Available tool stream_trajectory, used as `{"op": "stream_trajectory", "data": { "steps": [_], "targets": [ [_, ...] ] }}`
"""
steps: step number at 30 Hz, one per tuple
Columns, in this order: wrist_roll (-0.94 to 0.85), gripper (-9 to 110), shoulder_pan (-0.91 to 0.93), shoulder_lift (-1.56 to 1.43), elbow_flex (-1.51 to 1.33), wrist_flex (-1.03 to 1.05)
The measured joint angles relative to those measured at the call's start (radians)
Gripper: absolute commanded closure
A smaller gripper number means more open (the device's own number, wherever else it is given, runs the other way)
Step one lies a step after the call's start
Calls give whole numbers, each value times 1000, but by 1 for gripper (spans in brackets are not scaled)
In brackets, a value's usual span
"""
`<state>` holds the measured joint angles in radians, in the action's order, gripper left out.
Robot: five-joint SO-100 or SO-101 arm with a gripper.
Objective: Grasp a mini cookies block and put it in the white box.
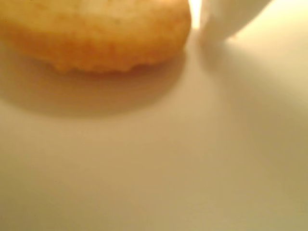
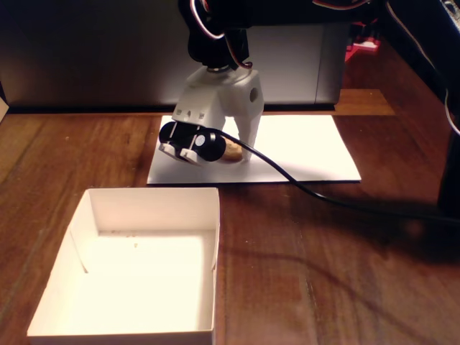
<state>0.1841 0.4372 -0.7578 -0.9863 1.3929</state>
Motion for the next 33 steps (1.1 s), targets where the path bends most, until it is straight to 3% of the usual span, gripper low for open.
{"op": "stream_trajectory", "data": {
  "steps": [13, 33],
  "targets": [
    [25, 73, 0, 0, 0, 11],
    [23, 81, 0, 0, 2, 11]
  ]
}}
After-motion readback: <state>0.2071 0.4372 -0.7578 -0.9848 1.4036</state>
